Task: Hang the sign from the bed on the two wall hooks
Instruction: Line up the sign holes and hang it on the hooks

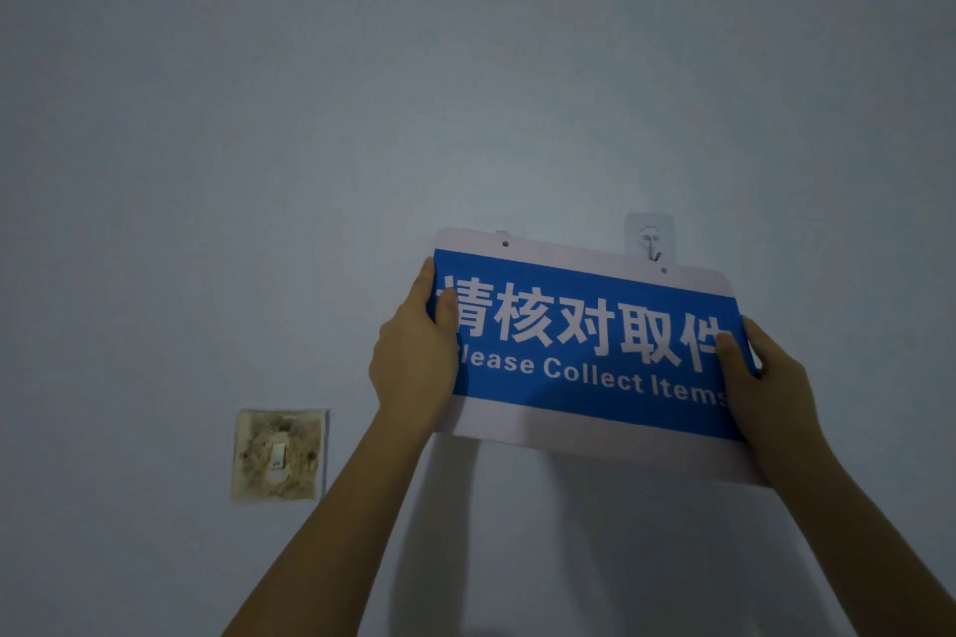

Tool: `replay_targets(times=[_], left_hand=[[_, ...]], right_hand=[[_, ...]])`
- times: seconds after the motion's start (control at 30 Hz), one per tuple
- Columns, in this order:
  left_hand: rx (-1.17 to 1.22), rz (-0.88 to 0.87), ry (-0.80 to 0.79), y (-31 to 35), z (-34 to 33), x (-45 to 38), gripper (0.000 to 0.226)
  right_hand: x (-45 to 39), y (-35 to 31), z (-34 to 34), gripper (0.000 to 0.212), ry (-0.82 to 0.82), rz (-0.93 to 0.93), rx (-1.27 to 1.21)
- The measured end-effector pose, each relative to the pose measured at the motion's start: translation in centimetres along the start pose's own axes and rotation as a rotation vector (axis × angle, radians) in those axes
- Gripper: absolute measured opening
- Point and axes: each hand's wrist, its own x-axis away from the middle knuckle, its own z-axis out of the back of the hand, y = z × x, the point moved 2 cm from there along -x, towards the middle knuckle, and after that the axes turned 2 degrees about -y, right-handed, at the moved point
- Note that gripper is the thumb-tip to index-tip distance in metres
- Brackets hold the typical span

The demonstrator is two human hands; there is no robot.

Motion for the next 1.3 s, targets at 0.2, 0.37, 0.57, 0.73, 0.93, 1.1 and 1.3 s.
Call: replay_targets(times=[0.2, 0.37, 0.57, 0.73, 0.93, 1.1, 1.3], left_hand=[[-0.039, 0.021, 0.010, 0.1, 0.8, -0.8, 0.048], [0.022, 0.024, -0.009, -0.6, 0.7, -0.1, 0.048], [0.072, 0.030, 0.010, -1.3, 0.3, 1.1, 0.048], [0.109, 0.034, 0.015, -1.4, 0.0, 1.7, 0.048], [0.142, 0.051, -0.003, -1.1, 0.1, 2.1, 0.048], [0.129, 0.062, 0.006, -1.8, -0.4, 3.7, 0.048], [0.160, 0.044, 0.027, -1.7, -0.5, 3.3, 0.048]], right_hand=[[-0.4, -1.2, -0.2, 0.030, -0.034, 0.001, 0.045], [-0.1, -1.9, 0.5, 0.027, -0.046, 0.041, 0.101], [-0.1, -2.5, 0.9, 0.027, -0.055, 0.064, 0.134], [0.2, -2.6, 1.2, 0.031, -0.056, 0.052, 0.154], [0.2, -3.4, 2.0, 0.031, -0.074, 0.032, 0.190], [1.3, -2.6, 2.2, 0.041, -0.041, 0.008, 0.209], [0.8, -2.9, 2.4, 0.038, -0.016, 0.029, 0.197]])
